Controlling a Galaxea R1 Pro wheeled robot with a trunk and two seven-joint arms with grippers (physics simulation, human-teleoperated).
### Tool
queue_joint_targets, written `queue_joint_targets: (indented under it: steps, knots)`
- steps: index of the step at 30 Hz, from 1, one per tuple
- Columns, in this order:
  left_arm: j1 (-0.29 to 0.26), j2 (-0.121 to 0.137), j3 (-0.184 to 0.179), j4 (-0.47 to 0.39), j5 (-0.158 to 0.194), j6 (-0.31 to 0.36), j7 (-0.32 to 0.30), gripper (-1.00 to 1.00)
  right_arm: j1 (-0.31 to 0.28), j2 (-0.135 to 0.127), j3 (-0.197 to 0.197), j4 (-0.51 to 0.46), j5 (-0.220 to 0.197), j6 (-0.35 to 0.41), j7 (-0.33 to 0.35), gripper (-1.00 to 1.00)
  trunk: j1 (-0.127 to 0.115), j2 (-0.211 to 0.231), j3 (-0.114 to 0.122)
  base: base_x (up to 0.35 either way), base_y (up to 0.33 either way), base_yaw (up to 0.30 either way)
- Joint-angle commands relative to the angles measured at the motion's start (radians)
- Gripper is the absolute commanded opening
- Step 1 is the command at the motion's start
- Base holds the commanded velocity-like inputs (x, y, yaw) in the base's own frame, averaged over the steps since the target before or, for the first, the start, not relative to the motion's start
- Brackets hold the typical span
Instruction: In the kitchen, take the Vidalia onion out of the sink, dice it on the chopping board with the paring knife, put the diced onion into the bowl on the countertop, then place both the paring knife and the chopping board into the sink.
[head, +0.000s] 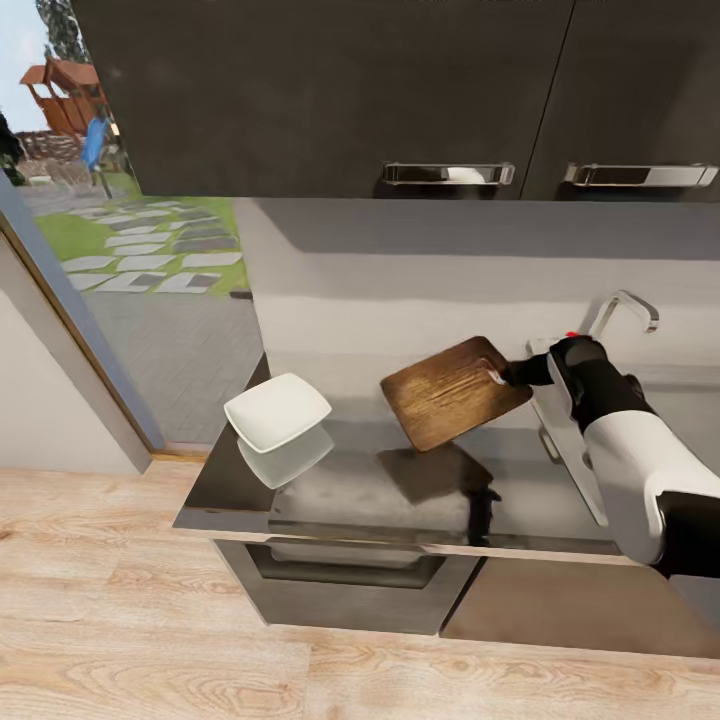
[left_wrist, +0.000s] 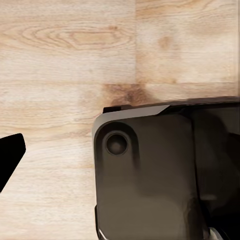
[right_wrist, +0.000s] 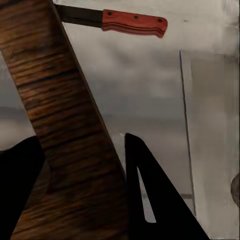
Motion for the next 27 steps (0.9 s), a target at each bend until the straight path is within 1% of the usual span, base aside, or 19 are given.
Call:
queue_joint_targets:
  steps: [1, 4, 6, 7, 9, 12, 13, 15, 17, 20, 22, 27]
  knots:
    - [0.000, 0.000, -0.007, -0.001, -0.001, -0.001, 0.008, 1.00, 0.000, 0.001, -0.014, 0.000, -0.004, 0.006, -0.009, -1.00, 0.001, -0.002, -0.002, 0.000, 0.000, 0.000]
    - [0.000, -0.002, -0.007, -0.001, -0.001, -0.001, 0.008, 1.00, 0.000, 0.005, -0.096, 0.000, -0.004, 0.014, -0.076, -1.00, 0.001, -0.002, -0.002, 0.000, 0.000, 0.000]
    - [0.000, -0.002, -0.007, -0.001, -0.001, -0.001, 0.007, 1.00, 0.000, 0.006, -0.126, 0.000, -0.004, 0.023, -0.105, -1.00, 0.001, -0.002, -0.002, 0.000, 0.000, 0.000]
    - [0.000, -0.002, -0.007, -0.001, -0.001, -0.001, 0.007, 1.00, 0.000, 0.007, -0.133, 0.000, -0.003, 0.027, -0.117, -1.00, 0.001, -0.002, -0.002, 0.000, 0.000, 0.000]
    - [0.000, -0.003, -0.007, -0.001, -0.001, -0.001, 0.008, 1.00, 0.000, 0.007, -0.150, 0.000, -0.004, 0.041, -0.167, -1.00, 0.001, -0.002, -0.002, 0.000, 0.000, 0.000]
    - [0.000, -0.003, -0.007, -0.001, -0.001, -0.001, 0.007, 1.00, 0.000, 0.009, -0.166, 0.000, -0.007, 0.050, -0.221, -1.00, 0.001, -0.002, -0.002, 0.000, 0.000, 0.000]
    - [0.000, -0.003, -0.007, -0.001, -0.001, -0.001, 0.007, 1.00, 0.000, 0.009, -0.171, 0.000, -0.007, 0.051, -0.229, -1.00, 0.001, -0.002, -0.002, 0.000, 0.000, 0.000]
    - [0.000, -0.003, -0.007, -0.001, -0.001, -0.001, 0.007, 1.00, 0.000, 0.010, -0.194, 0.001, -0.008, 0.053, -0.247, -1.00, 0.001, -0.002, -0.002, 0.000, 0.000, 0.000]
    - [0.000, -0.003, -0.007, -0.001, -0.001, -0.001, 0.007, 1.00, 0.000, 0.012, -0.234, 0.005, -0.008, 0.054, -0.264, -1.00, 0.001, -0.002, -0.002, 0.000, 0.000, 0.000]
    - [0.000, -0.003, -0.007, -0.001, -0.001, -0.001, 0.007, 1.00, 0.000, 0.014, -0.273, 0.009, -0.009, 0.054, -0.293, -1.00, 0.001, -0.002, -0.002, 0.000, 0.000, 0.000]
    - [0.000, -0.003, -0.007, -0.001, -0.001, -0.001, 0.008, 1.00, 0.000, 0.014, -0.286, 0.012, -0.009, 0.054, -0.308, -1.00, 0.001, -0.002, -0.002, 0.000, 0.000, 0.000]
    - [0.000, -0.003, -0.007, -0.001, -0.001, -0.001, 0.007, 1.00, 0.000, 0.015, -0.297, 0.025, -0.010, 0.053, -0.323, -1.00, 0.001, -0.002, -0.002, 0.000, 0.000, 0.000]
